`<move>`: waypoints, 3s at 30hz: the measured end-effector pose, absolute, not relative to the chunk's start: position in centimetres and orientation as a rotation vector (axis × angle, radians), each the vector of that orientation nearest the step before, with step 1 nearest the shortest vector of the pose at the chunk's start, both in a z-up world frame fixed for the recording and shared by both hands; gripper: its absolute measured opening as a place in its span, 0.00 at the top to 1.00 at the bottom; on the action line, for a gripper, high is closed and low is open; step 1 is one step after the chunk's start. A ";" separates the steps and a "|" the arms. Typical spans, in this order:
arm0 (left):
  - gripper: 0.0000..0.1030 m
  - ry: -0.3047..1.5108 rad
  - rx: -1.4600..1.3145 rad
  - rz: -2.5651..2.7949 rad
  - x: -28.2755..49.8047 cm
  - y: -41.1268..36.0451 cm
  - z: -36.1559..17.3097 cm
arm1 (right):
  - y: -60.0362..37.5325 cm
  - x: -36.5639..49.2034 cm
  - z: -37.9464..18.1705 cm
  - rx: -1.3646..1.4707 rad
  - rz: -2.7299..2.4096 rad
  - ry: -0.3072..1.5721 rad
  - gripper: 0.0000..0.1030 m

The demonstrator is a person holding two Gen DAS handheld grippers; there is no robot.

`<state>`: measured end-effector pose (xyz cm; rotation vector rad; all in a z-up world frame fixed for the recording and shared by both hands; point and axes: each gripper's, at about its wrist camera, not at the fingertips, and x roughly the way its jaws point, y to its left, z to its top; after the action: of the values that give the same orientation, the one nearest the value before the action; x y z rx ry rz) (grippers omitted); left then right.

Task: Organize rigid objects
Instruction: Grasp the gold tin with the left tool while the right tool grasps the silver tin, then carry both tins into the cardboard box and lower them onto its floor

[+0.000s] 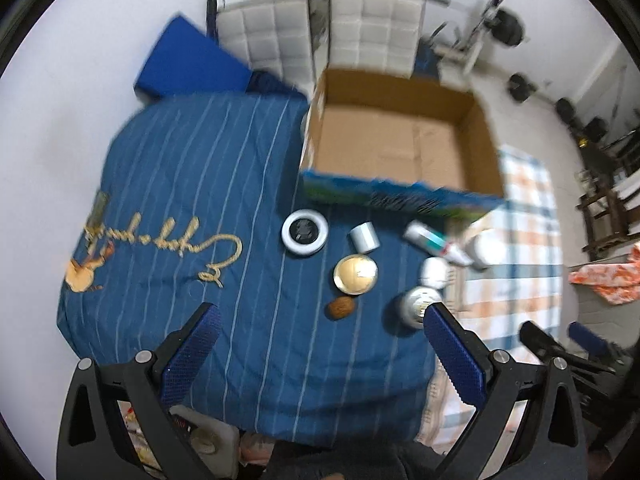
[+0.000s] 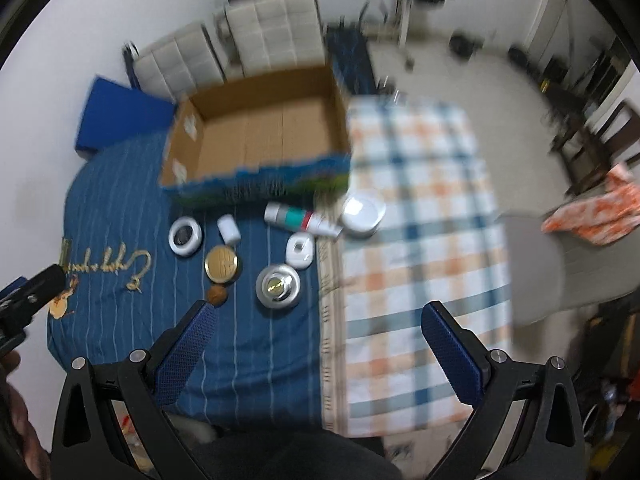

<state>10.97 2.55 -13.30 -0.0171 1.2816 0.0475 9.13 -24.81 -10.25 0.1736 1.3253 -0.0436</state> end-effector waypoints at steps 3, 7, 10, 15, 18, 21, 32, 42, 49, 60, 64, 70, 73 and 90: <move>0.00 1.371 0.007 0.083 13.3 3.0 -19.4 | -23.2 12.8 -19.5 0.212 -0.023 1.470 0.00; 0.00 1.509 0.012 0.093 15.5 3.3 -27.4 | -21.0 15.5 -29.6 0.250 -0.030 1.636 0.03; 0.00 1.563 0.020 0.108 16.1 3.4 -30.7 | -19.3 16.1 -35.0 0.311 -0.032 1.721 0.07; 0.00 1.625 -0.073 0.094 17.4 4.0 -34.1 | -18.2 15.7 -39.1 0.333 -0.079 1.782 0.28; 0.00 1.631 -0.115 0.054 18.2 3.5 -34.9 | -19.1 15.0 -39.0 0.348 -0.068 1.776 0.31; 0.00 1.651 -0.129 0.005 19.2 2.3 -36.1 | -20.9 14.1 -38.6 0.306 -0.107 1.774 0.31; 0.39 1.781 0.009 -0.053 20.5 -0.5 -43.2 | -22.8 13.0 -39.9 0.356 -0.159 1.804 0.31; 0.38 1.749 0.040 -0.058 20.3 -0.6 -41.7 | -20.0 15.3 -40.8 0.322 -0.225 1.824 0.32; 0.39 1.692 0.125 -0.031 19.5 0.5 -40.2 | -20.0 15.1 -39.4 0.281 -0.197 1.820 0.32; 0.39 1.587 0.101 -0.112 14.7 0.3 -33.6 | -18.9 10.5 -36.4 0.248 -0.099 1.759 0.33; 0.39 1.531 0.078 -0.146 13.8 0.8 -29.1 | -18.6 9.2 -33.0 0.218 -0.076 1.708 0.33; 0.39 1.426 0.067 -0.201 15.5 -1.3 -23.8 | -18.8 7.8 -27.5 0.219 -0.052 1.621 0.33; 0.39 1.384 0.054 -0.225 16.6 -2.0 -22.2 | -18.9 7.6 -24.0 0.221 -0.041 1.572 0.33; 0.39 1.218 -0.031 -0.230 26.5 -2.3 -13.6 | -20.5 18.4 -12.7 0.235 0.094 1.396 0.33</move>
<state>26.51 -2.27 -13.59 -0.0315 1.2180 -0.2296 18.45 -20.48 -12.72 0.2349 1.3961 0.0943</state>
